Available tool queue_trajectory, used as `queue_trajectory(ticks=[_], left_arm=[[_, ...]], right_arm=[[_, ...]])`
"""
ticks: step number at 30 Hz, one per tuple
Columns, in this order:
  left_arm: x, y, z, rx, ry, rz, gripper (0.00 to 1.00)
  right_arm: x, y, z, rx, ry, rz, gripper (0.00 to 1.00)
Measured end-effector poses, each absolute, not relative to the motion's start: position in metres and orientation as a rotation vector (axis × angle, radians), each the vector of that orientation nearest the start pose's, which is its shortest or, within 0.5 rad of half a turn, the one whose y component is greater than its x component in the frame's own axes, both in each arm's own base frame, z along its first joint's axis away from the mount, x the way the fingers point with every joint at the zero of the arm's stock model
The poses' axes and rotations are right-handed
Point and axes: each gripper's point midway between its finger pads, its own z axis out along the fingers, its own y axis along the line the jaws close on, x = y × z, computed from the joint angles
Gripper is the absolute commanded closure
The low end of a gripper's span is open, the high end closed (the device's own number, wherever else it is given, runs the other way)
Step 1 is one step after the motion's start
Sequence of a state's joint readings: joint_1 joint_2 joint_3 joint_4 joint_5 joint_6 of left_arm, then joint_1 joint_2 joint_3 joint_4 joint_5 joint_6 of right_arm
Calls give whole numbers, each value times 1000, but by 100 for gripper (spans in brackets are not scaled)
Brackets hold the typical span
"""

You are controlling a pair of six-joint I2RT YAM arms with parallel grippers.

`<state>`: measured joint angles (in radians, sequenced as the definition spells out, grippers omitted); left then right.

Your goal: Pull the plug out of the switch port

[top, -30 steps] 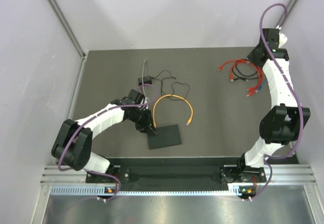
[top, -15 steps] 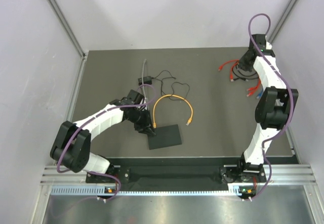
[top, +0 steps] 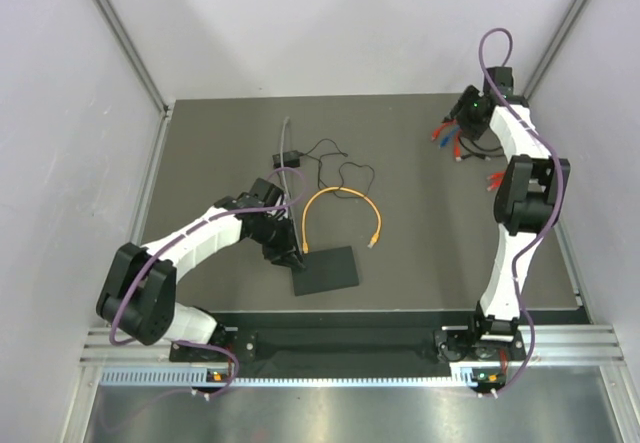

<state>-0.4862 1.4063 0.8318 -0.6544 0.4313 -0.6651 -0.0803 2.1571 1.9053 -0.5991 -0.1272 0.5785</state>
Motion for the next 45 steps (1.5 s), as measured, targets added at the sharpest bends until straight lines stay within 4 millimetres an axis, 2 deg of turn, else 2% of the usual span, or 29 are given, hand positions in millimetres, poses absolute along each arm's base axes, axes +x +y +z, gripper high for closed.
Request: queue_trajectory(ticks=[6,10,13,16,20,24,28,32,36,40,45], left_arm=[[183,-207,73,-176,2972,-828,76],[183,-207,73,-183,2972,-829,76],[183,-207,73,-188,2973,-830,75],[183,-207,73,-200,2975,-830,76],[182,-206,73,-217,2977,-830,76],[177,-201,75,-246,2968,-807,75],[175,-191,77,-294,2949,-742,74],[173,-183,76,-340,2939,-689,74],[167,-178,67,-376,2963,-651,73],[164,-176,59,-399,2994,-627,71],[164,-176,48,-430,3031,-598,70]], right_arm=[[557,19,123,665,2357,459,40],[534,44,123,602,2407,502,44],[504,90,127,476,2464,577,47],[468,153,135,273,2513,698,56],[412,234,140,-5,2564,893,61],[355,287,131,-204,2629,1079,61],[318,319,127,-342,2658,1203,59],[290,350,125,-474,2655,1318,51],[266,374,108,-568,2687,1405,51],[250,385,84,-605,2754,1431,52],[246,388,75,-599,2780,1430,54]])
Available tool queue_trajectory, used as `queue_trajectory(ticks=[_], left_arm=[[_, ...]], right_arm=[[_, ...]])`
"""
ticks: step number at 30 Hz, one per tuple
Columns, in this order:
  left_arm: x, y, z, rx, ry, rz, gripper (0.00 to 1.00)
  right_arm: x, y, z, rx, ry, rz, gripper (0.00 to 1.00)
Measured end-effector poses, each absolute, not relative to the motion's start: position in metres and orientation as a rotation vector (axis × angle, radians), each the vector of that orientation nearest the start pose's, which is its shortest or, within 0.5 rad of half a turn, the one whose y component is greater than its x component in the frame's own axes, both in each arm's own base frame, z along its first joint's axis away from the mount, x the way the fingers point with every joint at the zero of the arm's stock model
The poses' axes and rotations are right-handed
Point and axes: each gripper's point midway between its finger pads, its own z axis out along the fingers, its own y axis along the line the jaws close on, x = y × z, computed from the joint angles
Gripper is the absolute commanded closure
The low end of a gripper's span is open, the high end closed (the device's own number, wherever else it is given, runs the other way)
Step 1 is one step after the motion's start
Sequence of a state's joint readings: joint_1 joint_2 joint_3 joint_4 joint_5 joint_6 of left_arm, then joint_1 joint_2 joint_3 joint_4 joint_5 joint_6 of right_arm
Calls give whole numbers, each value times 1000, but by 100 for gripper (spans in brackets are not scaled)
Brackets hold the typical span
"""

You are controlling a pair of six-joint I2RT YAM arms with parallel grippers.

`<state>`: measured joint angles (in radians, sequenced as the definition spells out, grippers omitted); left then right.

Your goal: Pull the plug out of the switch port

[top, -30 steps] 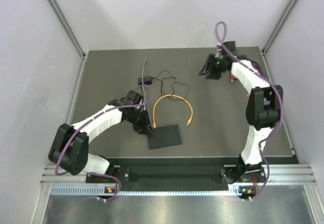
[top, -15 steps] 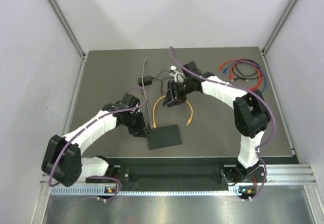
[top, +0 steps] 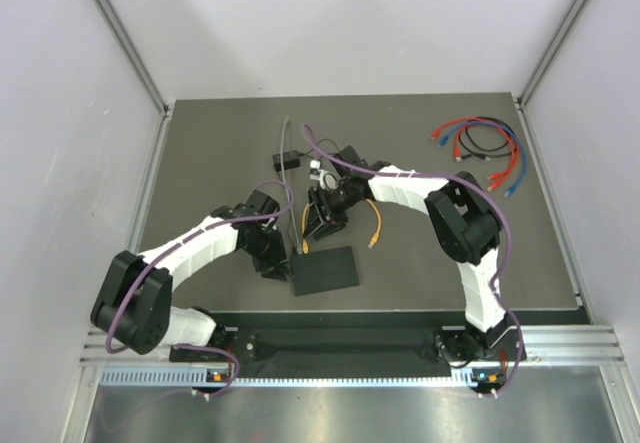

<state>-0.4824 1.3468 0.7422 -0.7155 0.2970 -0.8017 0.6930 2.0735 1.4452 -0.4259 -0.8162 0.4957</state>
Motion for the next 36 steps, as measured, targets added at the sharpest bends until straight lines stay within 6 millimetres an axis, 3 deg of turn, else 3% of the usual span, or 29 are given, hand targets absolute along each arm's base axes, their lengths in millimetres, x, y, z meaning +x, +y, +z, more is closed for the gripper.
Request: queue_trajectory(ticks=[4,14,26,36], left_arm=[[164,-176,42,-446,3050,-582,70],[164,-178,35,-459,3076,-589,70],[163,-183,34,-461,3092,-632,70],[162,-185,34,-446,3104,-649,70]], right_arm=[[249,391,70,-600,2773,1434,58],[244,389,31,-616,2849,1436,62],[243,398,38,-679,2768,1569,64],[239,397,28,-676,2792,1588,70]])
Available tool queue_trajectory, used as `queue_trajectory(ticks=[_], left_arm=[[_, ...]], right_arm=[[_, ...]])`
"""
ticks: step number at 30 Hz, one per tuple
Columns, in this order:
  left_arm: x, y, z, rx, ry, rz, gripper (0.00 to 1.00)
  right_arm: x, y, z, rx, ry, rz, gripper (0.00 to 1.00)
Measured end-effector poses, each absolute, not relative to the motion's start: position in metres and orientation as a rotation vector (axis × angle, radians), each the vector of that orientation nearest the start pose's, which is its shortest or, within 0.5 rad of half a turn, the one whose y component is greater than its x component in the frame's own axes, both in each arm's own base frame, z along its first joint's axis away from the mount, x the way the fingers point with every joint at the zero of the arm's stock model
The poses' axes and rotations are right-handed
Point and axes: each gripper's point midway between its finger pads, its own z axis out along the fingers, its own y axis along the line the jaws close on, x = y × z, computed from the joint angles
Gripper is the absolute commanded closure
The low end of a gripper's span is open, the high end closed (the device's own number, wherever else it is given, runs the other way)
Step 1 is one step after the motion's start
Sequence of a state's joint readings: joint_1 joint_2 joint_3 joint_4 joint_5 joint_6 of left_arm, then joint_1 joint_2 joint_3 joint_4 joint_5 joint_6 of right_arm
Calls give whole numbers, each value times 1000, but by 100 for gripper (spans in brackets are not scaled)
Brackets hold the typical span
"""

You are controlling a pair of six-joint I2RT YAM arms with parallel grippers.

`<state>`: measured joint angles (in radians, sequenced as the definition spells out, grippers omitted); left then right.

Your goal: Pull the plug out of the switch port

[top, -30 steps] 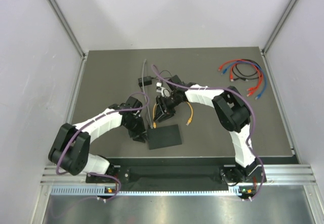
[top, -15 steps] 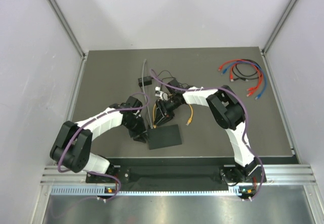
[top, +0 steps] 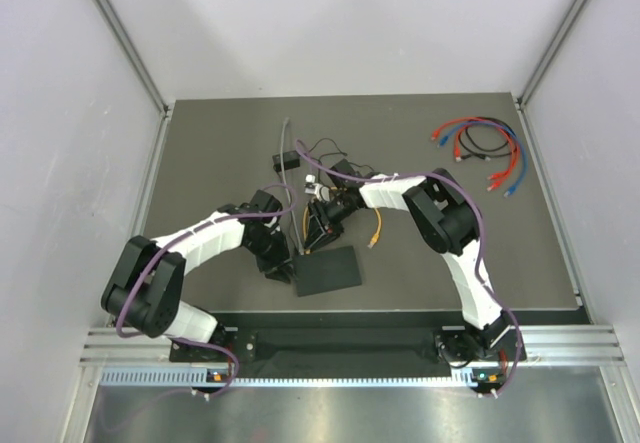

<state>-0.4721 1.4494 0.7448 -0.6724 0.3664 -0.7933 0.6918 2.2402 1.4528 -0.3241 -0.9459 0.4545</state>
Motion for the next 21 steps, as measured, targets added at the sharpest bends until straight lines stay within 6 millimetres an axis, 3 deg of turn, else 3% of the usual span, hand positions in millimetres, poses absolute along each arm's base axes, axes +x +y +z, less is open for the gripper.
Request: queue_trajectory(ticks=[16,21], left_arm=[[163,-186,34,-418,3125,-648,70],[164,-186,34,-402,3129,-648,70]], right_arm=[[231,396,27,-746,2722,1686,69],[232,395,26,-747,2710,1692,74]])
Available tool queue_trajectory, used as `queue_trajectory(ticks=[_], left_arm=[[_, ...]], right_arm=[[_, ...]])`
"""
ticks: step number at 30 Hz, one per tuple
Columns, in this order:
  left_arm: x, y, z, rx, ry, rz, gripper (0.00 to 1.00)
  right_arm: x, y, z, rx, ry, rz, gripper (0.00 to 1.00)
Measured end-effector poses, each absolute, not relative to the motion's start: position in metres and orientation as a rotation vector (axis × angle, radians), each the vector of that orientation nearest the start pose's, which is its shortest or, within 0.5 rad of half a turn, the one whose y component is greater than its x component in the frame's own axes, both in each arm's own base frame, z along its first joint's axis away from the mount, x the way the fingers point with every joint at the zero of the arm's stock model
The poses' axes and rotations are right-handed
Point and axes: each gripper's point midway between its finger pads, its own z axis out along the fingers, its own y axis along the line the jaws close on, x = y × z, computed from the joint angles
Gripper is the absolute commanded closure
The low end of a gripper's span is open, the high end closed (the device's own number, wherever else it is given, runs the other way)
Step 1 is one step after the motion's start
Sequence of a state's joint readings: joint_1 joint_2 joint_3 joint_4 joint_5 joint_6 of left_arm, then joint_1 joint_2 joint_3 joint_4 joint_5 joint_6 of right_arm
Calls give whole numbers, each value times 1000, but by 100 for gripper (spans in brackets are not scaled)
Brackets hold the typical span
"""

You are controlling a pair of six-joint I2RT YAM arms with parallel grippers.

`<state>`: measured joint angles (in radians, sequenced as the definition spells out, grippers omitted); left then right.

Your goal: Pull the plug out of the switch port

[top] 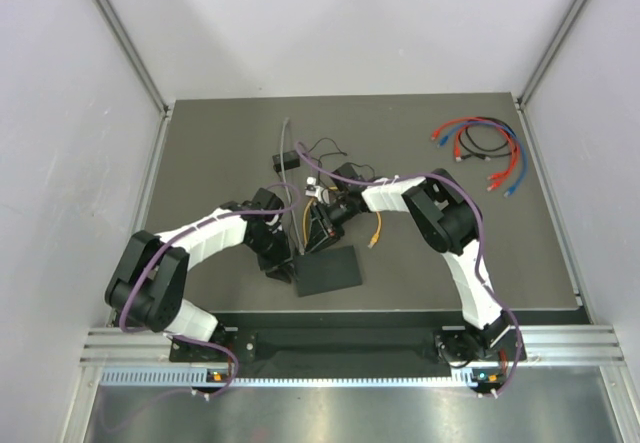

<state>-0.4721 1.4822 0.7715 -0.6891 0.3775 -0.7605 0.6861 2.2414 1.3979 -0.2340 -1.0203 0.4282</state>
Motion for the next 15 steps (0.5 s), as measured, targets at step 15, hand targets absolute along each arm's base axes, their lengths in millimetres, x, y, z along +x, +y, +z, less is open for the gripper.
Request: queue_trajectory(ticks=[15], left_arm=[[164,-186,34,-385,3138,-652,71]], right_arm=[[233,393,22,-695,2713,1730,100]])
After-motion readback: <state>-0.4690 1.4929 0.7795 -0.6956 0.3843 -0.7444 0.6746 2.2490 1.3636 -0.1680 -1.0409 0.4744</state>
